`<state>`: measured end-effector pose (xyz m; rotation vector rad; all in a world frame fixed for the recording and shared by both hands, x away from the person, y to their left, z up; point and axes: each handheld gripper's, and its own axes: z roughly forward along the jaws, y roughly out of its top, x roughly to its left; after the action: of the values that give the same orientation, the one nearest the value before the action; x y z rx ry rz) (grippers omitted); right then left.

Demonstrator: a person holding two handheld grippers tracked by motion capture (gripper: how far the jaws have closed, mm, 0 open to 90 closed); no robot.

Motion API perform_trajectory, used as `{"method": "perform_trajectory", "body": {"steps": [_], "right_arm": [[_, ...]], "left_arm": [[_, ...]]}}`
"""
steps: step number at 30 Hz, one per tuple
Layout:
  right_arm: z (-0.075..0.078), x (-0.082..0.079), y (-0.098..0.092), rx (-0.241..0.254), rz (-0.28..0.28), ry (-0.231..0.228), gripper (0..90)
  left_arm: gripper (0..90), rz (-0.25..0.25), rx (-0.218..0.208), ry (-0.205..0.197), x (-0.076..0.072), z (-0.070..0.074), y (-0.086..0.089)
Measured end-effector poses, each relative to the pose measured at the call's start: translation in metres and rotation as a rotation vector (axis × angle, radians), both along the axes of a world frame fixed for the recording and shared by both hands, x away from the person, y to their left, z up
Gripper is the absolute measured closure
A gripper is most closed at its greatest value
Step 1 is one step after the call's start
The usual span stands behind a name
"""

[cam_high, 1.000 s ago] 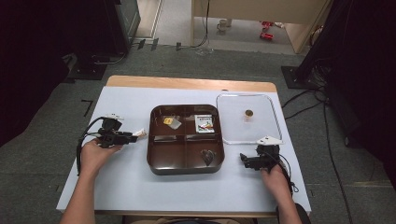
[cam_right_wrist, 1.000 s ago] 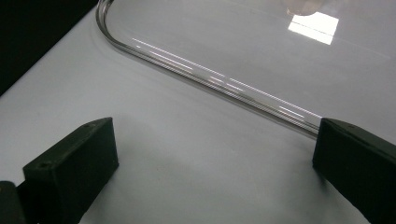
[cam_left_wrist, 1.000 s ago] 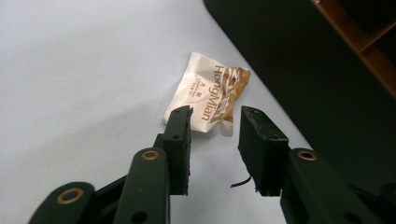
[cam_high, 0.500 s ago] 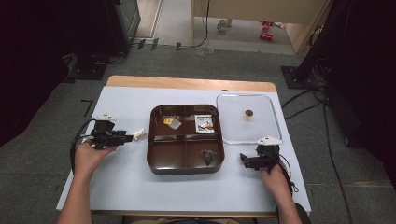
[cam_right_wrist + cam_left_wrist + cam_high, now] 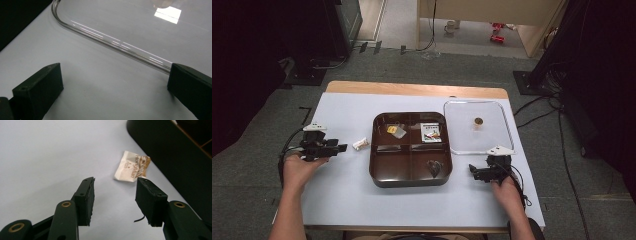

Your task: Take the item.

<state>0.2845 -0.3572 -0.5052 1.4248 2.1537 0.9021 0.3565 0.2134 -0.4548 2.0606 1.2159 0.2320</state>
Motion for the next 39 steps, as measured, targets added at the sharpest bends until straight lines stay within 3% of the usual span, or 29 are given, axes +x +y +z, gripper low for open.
{"method": "perform_trajectory", "body": {"steps": [20,26,34,37,39], "right_arm": [[0.0,0.0,0.0,-0.002,0.0,-0.002,0.0],[0.0,0.0,0.0,-0.001,0.0,-0.003,0.0],[0.0,0.0,0.0,-0.001,0.0,-0.003,0.0],[0.0,0.0,0.0,-0.002,0.0,-0.002,0.0],[0.0,0.0,0.0,-0.002,0.0,-0.002,0.0]], "left_arm": [[47.9,0.077,0.057,0.022,0.001,-0.014,0.029],[46.1,0.033,0.107,0.019,0.0,-0.021,0.026],[43.8,0.012,0.096,-0.023,-0.005,-0.025,0.027],[31.5,-0.021,0.082,-0.055,-0.009,-0.03,0.026],[31.5,-0.028,0.089,-0.066,-0.01,-0.03,0.026]]}}
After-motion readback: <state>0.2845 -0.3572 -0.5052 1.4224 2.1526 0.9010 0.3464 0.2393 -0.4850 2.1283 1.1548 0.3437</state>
